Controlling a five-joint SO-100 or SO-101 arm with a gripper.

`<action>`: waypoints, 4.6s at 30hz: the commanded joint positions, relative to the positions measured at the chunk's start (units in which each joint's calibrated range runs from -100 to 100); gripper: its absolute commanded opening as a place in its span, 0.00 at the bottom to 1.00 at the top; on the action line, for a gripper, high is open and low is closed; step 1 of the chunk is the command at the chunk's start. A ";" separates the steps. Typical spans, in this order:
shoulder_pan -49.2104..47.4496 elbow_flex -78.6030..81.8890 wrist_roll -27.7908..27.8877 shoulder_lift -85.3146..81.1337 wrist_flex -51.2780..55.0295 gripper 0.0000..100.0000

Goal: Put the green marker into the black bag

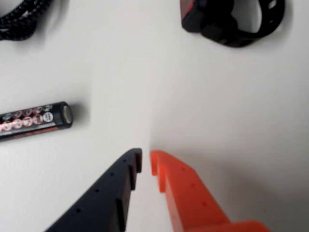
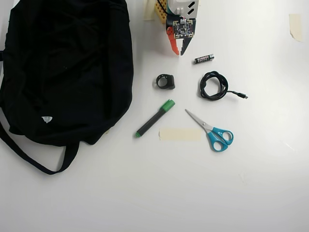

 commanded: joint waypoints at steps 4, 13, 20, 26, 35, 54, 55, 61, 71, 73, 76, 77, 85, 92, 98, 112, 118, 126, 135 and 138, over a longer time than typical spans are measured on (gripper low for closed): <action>0.43 1.64 0.25 -0.75 1.12 0.02; 0.43 1.64 0.25 -0.75 1.12 0.02; 0.43 1.64 0.25 -0.75 1.12 0.02; 0.43 1.64 0.25 -0.75 1.12 0.02; 0.43 1.64 0.25 -0.75 1.12 0.02; 0.43 1.64 0.25 -0.75 1.12 0.02; 0.43 1.64 0.25 -0.75 1.12 0.02; -0.09 1.64 0.25 -0.75 1.12 0.02; -0.69 1.01 -0.27 -0.66 -4.91 0.02; -0.99 0.83 -0.27 -0.58 -7.06 0.02; -0.99 0.74 -0.27 -0.58 -11.71 0.02; -0.92 0.74 -0.27 -0.50 -13.27 0.02; -0.99 0.11 -0.27 1.74 -27.48 0.03; -0.99 -8.06 -0.27 12.70 -41.95 0.03; -0.84 -17.95 -0.01 21.24 -45.82 0.03; -0.17 -50.11 0.25 47.55 -46.17 0.03; 1.10 -64.31 0.25 60.58 -46.51 0.03; 1.10 -80.84 0.25 75.10 -46.60 0.03; 1.03 -91.80 0.25 89.05 -54.87 0.03; 1.03 -91.80 0.25 92.86 -60.81 0.03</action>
